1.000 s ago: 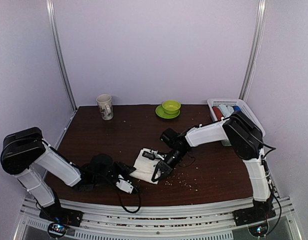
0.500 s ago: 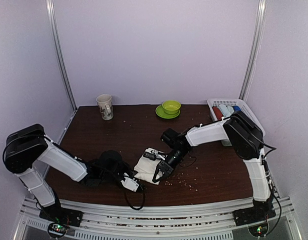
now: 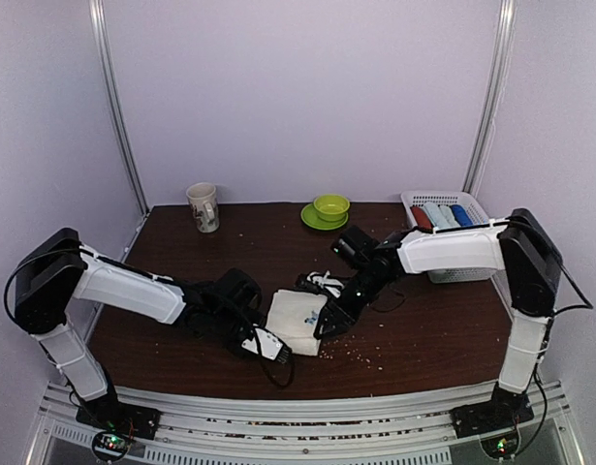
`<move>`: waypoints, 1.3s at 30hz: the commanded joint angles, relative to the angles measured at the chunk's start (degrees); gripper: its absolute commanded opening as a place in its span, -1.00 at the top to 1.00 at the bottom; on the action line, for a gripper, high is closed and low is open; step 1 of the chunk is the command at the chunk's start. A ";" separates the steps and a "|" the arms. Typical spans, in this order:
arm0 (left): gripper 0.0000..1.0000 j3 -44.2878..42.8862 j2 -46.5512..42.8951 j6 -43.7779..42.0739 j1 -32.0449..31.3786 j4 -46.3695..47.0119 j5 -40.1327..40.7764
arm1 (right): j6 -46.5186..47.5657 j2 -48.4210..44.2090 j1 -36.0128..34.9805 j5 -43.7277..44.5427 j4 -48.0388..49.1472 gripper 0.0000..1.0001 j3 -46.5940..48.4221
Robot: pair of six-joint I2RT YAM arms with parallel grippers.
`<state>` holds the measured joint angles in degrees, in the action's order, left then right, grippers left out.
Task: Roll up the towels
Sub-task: Roll the towel at the center of the board.
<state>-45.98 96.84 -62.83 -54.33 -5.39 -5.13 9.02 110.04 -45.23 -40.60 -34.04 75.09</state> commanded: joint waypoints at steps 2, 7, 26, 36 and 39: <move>1.00 -3.76 3.31 5.05 1.62 -17.98 -10.23 | 0.88 -13.87 -0.42 16.12 9.08 -0.30 -9.63; 1.00 -9.45 7.46 6.39 4.48 -24.94 -17.24 | 6.22 -27.75 -5.27 27.20 22.02 -0.55 -23.09; 1.00 -22.11 18.13 5.86 10.29 -38.89 -25.42 | 24.11 -17.17 -30.12 62.87 47.07 -0.61 -33.03; 1.00 -22.64 18.89 5.00 10.38 -40.22 -24.89 | 29.49 -5.19 -31.60 71.48 52.89 -0.64 -27.10; 1.00 -22.64 18.87 4.76 10.37 -40.34 -24.92 | 30.84 -2.20 -31.60 72.77 53.19 -0.61 -25.48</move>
<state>-70.08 112.44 -57.39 -43.81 -39.29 -32.64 37.28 104.88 -76.31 27.31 16.53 47.42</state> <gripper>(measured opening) 0.058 0.815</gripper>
